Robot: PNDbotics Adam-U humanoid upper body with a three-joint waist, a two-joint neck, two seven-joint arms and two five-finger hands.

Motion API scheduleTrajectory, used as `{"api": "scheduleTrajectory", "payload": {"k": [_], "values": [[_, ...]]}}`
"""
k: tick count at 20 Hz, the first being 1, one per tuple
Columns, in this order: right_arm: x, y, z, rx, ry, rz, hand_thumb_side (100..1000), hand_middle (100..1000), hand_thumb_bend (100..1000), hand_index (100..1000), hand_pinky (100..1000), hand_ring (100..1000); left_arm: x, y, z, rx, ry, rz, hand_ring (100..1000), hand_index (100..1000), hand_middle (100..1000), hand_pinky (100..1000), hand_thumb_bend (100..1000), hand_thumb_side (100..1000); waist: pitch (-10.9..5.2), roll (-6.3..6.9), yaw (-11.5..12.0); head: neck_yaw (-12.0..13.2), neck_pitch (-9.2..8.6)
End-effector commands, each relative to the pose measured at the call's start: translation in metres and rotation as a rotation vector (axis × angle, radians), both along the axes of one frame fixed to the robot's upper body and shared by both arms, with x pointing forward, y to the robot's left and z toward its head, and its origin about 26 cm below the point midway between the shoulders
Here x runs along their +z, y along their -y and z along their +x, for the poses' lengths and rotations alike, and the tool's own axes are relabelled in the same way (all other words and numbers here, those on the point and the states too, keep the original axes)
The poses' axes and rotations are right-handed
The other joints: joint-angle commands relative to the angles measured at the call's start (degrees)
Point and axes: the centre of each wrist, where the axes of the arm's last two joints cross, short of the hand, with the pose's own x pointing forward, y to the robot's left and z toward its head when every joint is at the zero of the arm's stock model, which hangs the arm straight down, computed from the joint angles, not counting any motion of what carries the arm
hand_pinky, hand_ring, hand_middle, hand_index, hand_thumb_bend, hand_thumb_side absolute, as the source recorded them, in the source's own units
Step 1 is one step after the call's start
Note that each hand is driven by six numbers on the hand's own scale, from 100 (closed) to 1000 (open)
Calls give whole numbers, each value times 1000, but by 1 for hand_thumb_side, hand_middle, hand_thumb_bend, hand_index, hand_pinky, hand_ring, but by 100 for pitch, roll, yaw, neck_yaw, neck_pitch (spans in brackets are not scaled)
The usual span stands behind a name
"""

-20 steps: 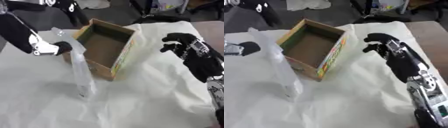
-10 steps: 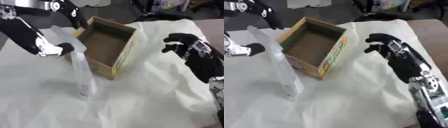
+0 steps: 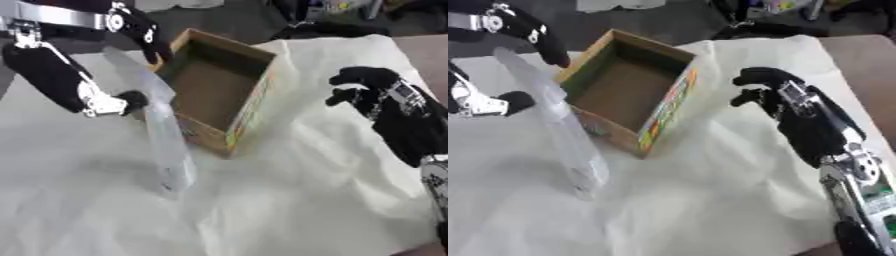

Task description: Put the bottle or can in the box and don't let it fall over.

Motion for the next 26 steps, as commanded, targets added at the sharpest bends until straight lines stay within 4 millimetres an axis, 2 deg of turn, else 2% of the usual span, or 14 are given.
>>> {"api": "scheduleTrajectory", "payload": {"k": [1,5,12,26], "values": [[6,0,-1,0,21,-19,772,750,100,801,983,679,9,-4,-2,9,33,-1,809,836,802,934,157,333,-87,-8,5,12,-44],[6,0,-1,2,21,-20,772,749,100,801,984,679,11,-6,0,22,46,-3,812,828,802,931,137,302,-81,-10,5,23,-53],[6,0,-1,2,21,-22,773,750,100,802,985,680,10,-6,3,17,38,-5,793,818,784,926,106,311,-65,-20,1,30,-35],[7,0,-2,4,26,-17,770,751,100,802,985,681,7,-9,8,46,46,5,736,795,737,892,101,264,-70,-19,5,56,-69]]}}
